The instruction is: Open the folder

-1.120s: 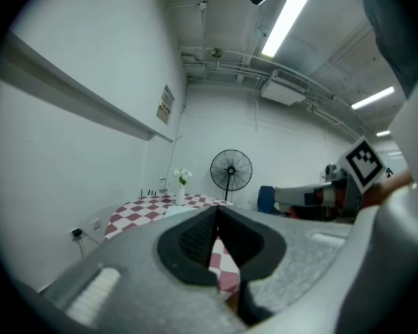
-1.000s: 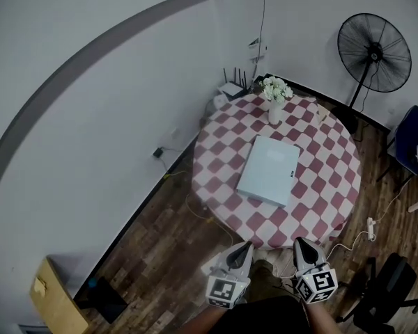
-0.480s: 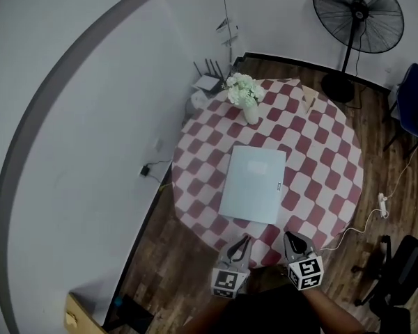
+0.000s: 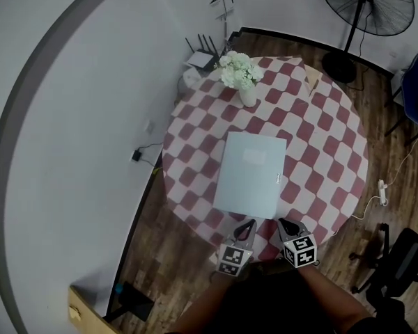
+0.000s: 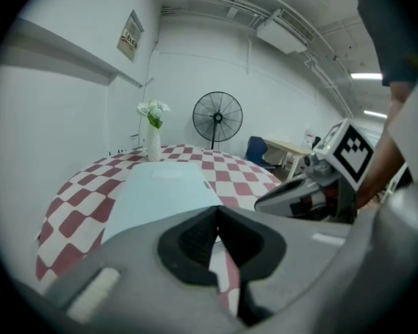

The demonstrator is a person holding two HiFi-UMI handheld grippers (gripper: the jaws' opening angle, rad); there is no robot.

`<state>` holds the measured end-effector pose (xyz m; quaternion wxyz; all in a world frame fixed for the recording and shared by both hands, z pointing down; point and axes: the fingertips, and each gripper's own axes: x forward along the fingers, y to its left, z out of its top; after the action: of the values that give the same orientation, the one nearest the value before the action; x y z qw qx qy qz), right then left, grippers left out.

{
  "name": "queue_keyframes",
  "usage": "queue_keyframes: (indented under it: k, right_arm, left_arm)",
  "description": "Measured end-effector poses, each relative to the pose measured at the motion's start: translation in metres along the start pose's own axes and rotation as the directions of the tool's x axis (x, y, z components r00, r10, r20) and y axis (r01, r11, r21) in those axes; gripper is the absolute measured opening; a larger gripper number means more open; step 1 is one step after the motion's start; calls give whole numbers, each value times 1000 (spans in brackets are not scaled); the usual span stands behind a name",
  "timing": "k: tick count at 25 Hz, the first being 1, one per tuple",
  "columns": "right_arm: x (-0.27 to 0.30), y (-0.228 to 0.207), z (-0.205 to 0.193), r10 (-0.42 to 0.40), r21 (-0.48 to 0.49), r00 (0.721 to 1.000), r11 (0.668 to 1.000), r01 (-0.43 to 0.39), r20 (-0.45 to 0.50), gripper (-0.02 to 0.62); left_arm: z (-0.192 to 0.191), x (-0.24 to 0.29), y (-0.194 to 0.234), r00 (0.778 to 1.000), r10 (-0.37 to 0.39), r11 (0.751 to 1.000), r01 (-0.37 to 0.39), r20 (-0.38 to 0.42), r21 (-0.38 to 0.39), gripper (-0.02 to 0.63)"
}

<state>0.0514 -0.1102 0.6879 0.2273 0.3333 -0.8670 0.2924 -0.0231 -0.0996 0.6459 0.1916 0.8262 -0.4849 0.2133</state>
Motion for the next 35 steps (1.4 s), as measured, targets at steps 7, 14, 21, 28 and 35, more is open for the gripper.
queue_keyframes:
  k: [7,14,21,28,35]
  right_arm:
    - [25,-19,-12,-47,17,998,999,48,-37,2]
    - [41,-27,-19,-34,122,997,992,42,-64,43]
    - [50,-26,-28,-34,178,996,983,48,-81,55]
    - [53,-30,-31,-6,254,995,967,31,-99,71]
    - [53,-33,-32,35,300,992,954,2,-119,84]
  left_arm:
    - [-10,37,-7,999,-26,995,29,-36,94,5]
    - [-35,63,-16,989,-102,989,113,-110,99,5]
    - [-45,71,-28,975,-141,967,173,-173,189,47]
    - [-54,80,-36,965,-134,922,204,-224,329,110]
    - [-67,86,-35,954,-91,876,212,-284,433,179]
